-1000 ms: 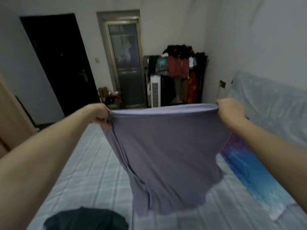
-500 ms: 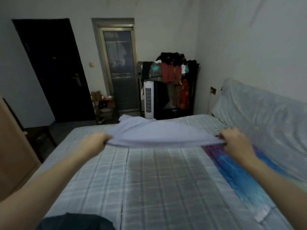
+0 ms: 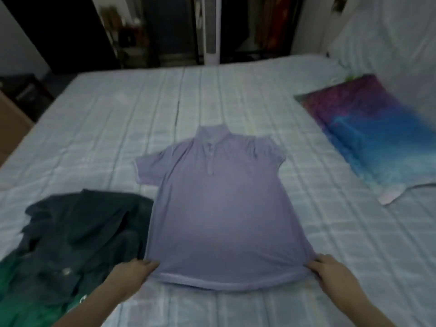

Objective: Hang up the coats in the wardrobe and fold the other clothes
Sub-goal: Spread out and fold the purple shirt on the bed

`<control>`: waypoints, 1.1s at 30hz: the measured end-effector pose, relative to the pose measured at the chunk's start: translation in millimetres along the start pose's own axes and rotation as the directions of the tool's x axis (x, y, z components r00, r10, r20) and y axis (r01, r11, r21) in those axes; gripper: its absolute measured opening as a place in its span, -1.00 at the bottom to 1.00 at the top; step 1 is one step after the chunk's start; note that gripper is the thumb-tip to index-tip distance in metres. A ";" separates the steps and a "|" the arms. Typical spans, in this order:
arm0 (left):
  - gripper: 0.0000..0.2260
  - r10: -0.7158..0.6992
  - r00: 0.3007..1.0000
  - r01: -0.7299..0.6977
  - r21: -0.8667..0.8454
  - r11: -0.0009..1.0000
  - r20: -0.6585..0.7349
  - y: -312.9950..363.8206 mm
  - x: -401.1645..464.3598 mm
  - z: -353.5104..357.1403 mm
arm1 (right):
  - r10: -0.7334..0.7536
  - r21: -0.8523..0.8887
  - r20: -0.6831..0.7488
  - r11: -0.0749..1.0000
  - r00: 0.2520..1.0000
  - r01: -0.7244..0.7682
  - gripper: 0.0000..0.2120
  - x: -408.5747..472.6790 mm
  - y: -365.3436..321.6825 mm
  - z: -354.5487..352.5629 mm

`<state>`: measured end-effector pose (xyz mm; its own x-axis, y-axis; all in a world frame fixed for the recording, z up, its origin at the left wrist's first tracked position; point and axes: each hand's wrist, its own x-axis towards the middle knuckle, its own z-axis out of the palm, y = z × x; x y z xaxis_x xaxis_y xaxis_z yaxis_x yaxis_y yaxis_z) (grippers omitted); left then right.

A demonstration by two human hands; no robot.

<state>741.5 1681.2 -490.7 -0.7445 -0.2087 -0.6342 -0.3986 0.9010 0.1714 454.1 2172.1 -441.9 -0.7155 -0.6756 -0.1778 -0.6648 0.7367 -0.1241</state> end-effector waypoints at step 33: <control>-0.33 0.325 0.943 -0.294 0.281 0.914 -0.071 20.1 -159.4 148.7 | 0.172 -0.184 0.417 0.978 0.893 -0.102 -0.53 -149.8 -51.8 70.8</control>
<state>931.8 1789.1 -498.3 -0.8698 0.0692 -0.4885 0.0052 0.9913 0.1313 610.9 2237.3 -477.9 -0.6633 -0.4646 -0.5866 -0.6163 0.7838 0.0762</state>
